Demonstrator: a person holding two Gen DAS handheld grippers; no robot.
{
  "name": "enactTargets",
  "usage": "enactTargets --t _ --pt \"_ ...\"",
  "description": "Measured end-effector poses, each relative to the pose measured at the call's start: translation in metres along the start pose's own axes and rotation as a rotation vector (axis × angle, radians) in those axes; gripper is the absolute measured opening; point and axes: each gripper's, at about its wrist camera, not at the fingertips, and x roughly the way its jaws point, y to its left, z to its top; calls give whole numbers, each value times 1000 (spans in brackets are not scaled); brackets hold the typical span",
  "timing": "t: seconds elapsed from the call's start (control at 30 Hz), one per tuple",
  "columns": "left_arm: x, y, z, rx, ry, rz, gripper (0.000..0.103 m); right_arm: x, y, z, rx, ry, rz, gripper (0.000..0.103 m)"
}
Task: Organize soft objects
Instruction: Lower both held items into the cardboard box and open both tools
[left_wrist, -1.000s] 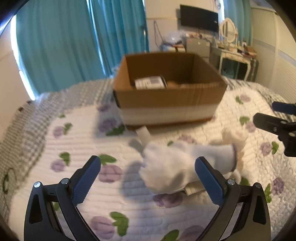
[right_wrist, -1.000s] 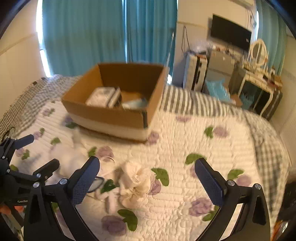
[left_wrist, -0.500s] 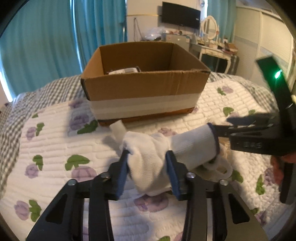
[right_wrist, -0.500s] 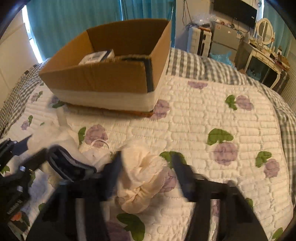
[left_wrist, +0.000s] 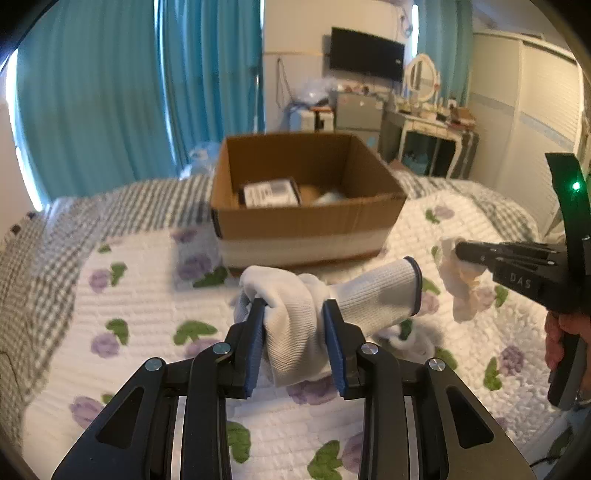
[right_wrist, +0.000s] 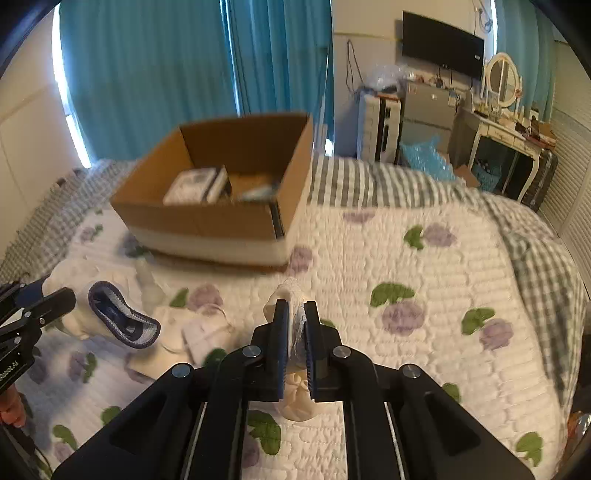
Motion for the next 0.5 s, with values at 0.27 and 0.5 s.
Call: enactTargets --t 0.27,0.5 --pt "-44 9 41 -2 -101 7 30 -62 25 39 -51 -119 21 8" --pt "-61 14 89 4 -169 27 30 -107 56 94 -127 -231 44 8"
